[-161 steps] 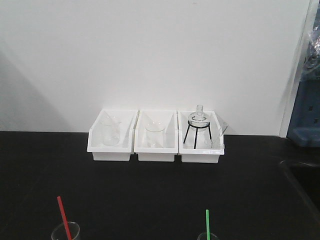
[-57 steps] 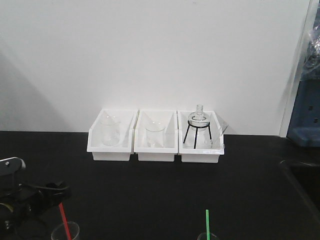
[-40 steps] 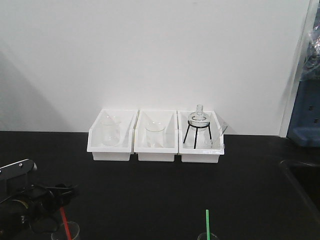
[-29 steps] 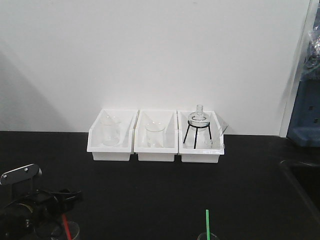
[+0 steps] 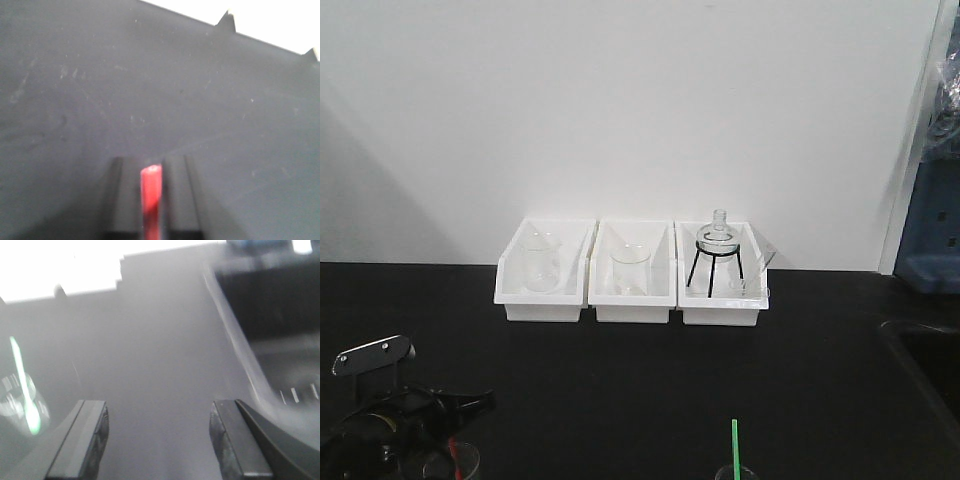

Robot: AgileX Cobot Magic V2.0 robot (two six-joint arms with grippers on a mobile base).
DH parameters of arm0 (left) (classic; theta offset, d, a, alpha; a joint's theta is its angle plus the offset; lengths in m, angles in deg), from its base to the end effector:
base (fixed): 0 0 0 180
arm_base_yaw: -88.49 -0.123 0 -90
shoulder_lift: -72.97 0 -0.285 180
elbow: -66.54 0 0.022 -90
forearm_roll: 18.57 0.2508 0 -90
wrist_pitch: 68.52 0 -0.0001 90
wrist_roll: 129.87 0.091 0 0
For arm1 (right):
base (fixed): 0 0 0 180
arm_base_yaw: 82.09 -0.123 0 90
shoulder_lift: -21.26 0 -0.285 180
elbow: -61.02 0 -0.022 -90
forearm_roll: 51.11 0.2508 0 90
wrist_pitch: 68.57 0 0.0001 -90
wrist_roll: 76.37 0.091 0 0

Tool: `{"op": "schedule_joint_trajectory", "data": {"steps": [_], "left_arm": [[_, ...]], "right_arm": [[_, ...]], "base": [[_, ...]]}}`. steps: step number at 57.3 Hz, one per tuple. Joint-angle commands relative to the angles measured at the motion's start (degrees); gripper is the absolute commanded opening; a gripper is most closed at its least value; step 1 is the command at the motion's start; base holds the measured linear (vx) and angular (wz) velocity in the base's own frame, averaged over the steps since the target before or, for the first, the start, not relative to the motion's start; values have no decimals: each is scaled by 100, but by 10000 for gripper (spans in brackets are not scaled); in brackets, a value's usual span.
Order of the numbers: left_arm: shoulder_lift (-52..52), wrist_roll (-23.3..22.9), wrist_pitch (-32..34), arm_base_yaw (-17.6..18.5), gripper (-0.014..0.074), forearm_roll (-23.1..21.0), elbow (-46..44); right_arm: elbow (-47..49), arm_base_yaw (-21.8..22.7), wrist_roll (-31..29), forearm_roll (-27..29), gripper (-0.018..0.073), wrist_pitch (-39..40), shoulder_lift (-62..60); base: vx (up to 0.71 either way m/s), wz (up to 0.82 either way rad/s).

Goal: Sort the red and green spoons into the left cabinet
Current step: 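Close left gripper on red spoon, right gripper on green spoon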

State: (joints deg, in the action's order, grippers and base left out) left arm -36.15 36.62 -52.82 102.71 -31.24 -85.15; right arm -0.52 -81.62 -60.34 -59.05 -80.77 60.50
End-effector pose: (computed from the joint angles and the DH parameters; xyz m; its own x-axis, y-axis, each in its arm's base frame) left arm 0.3465 -0.0823 0.1741 -0.5493 -0.3077 -0.7769 -0.0465 0.9395 -0.3393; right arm 0.1135 -0.0036 0.2425 -0.3795 0.1468 -0.9135 0.0906 0.9885 0.1213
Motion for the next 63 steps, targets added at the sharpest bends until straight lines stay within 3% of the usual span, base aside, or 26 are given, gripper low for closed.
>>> {"op": "schedule_joint_trajectory", "data": {"steps": [1,9,16,21,28,32,40,48,63], "left_arm": [[251,-26,525,22,15,2,-166],[251,-24,531,22,-8,2,-166],[251,-24,531,22,-8,2,-166],[251,-24,531,22,-8,2,-166],[251,-24,531,22,-8,2,-166],[251,-24,531,22,-8,2,-166],[251,-24,531,22,-8,2,-166],[251,21,531,22,-8,2,-166],[251,21,531,22,-7,2,-166]], "right_arm": [[178,-1,-131,-75,475,1026,349],[178,-1,-120,-75,463,1870,1150],[178,-1,21,-232,463,3131,2135],[278,-1,139,-824,463,4075,2836],[631,-1,902,-2141,463,5011,3817],[920,-1,1430,-2706,463,5177,4350],[1436,-1,2101,-3137,463,5422,5178],[1886,-54,2304,-3520,463,5787,5719],[2637,-933,2143,-3427,463,4907,6331]], "base": [[0,0],[0,0],[0,0],[0,0],[0,0],[0,0],[0,0],[0,0],[0,0]]}}
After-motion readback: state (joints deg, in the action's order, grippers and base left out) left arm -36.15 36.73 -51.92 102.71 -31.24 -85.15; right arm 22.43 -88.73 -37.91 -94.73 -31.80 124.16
